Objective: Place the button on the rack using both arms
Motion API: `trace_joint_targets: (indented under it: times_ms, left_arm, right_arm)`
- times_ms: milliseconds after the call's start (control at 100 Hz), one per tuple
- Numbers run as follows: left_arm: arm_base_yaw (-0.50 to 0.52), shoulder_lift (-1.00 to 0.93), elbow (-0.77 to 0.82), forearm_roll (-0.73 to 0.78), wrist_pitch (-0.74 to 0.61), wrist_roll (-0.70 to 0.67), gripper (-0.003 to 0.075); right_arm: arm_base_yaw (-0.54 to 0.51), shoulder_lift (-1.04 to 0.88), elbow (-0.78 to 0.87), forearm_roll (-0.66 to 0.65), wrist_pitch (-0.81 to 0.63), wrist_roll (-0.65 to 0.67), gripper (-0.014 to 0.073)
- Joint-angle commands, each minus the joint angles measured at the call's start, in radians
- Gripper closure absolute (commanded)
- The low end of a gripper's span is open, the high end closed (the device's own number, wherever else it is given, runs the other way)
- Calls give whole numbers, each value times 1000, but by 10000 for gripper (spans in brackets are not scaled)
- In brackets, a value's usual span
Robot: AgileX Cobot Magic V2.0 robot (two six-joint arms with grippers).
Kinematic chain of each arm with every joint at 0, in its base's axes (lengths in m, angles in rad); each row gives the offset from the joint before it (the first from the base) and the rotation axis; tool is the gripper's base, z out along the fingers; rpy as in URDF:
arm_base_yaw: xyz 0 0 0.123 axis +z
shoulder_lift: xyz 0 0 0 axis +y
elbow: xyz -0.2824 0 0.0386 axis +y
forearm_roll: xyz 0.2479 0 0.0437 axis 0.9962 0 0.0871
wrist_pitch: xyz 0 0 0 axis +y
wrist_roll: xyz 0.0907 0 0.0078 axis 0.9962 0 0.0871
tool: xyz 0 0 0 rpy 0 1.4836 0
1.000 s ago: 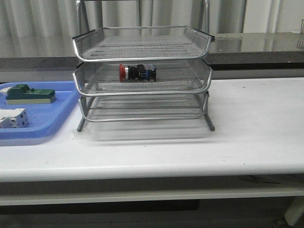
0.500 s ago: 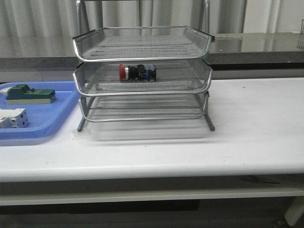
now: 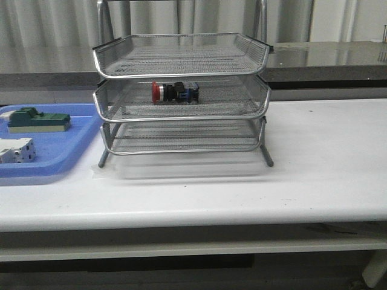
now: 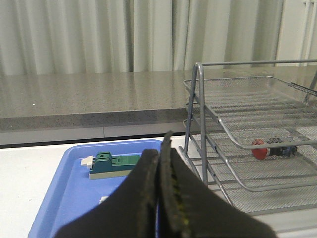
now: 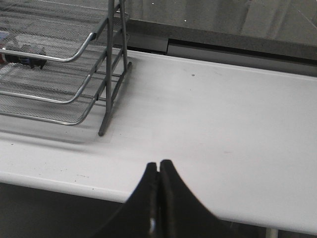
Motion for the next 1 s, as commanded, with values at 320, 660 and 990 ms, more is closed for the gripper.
trace_joint_targets:
  times_ms: [320,660,990]
  left_arm:
    - [2,6,-27,-9,-70,-8,741]
    - [2,6,-27,-9,-70,-8,741]
    - [2,6,-27,-9,-70,-8,741]
  right_arm:
    - [-6,-85,126,-61,-254,56,650]
    - [-6,-270,342,-153,-353,168,650]
    - [-6,-377,453,-152,-398,168,650]
